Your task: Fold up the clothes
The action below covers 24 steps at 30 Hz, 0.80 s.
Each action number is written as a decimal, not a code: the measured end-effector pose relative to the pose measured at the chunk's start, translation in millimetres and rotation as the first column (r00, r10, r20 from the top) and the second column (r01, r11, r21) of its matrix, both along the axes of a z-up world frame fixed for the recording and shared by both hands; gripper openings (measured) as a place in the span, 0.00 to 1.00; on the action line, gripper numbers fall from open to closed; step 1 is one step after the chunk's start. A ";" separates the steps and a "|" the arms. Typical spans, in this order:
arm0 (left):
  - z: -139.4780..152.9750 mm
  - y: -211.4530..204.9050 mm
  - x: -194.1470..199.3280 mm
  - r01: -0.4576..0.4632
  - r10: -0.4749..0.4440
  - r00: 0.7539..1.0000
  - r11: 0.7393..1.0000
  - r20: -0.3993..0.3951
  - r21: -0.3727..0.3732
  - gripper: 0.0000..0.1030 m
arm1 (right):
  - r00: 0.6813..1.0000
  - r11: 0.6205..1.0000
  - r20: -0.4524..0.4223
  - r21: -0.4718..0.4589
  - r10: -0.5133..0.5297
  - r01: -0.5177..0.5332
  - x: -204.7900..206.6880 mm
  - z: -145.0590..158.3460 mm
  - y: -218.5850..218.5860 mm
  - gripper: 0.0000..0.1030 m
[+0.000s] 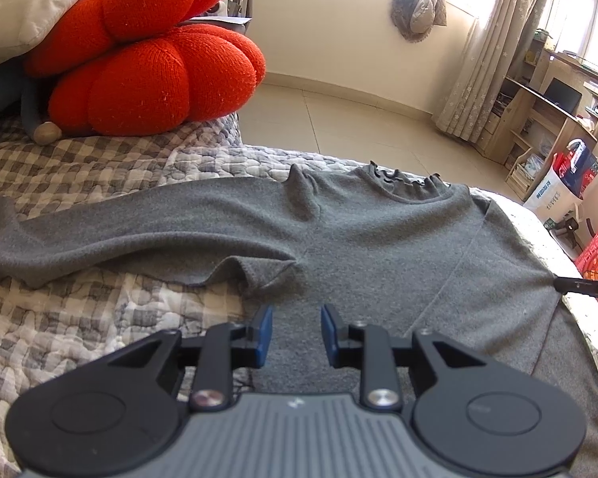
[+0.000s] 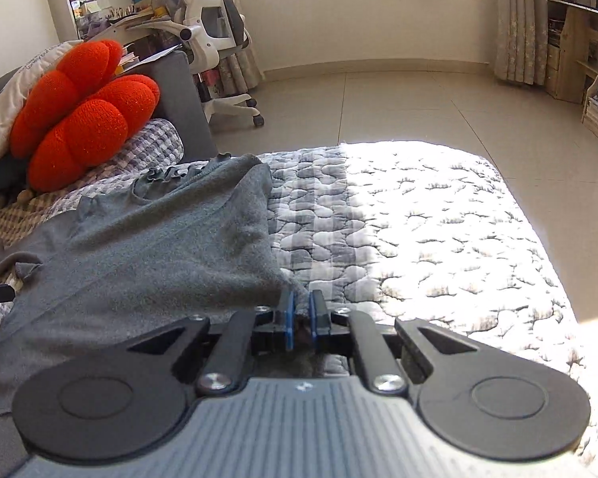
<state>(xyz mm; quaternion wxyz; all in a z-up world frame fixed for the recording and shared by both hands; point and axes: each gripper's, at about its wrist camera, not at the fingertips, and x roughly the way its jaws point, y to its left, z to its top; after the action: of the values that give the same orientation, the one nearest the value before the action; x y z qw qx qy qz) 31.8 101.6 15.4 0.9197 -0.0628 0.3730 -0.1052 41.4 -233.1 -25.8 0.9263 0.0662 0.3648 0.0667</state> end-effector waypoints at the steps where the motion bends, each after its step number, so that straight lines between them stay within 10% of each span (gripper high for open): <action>1: 0.2 0.0 -0.3 0.001 -0.001 1.000 1.000 0.001 -0.001 0.27 | 1.000 1.000 -0.013 -0.003 -0.002 0.002 1.4 -4.0 -0.6 0.08; 12: 0.7 0.9 0.2 -0.011 0.011 1.000 1.000 0.004 -0.001 0.29 | 0.995 0.999 0.099 -0.032 -0.031 0.034 -0.2 11.6 -4.2 0.19; 17: 0.8 -1.0 -0.1 -0.006 0.006 1.000 1.000 0.008 -0.001 0.29 | 0.992 1.000 0.126 0.018 -0.017 0.015 25.3 8.7 -4.4 0.42; 24: -2.2 0.2 2.3 -0.020 0.020 1.000 1.000 -0.001 0.006 0.30 | 0.992 0.991 0.128 0.137 -0.015 -0.003 75.3 2.4 -0.3 0.42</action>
<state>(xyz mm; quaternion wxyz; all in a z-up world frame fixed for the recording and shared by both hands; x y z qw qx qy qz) 34.1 101.8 13.2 0.9207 -0.0638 0.3730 -0.0949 116.7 -233.4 -23.4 0.9415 0.1262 0.2985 0.0929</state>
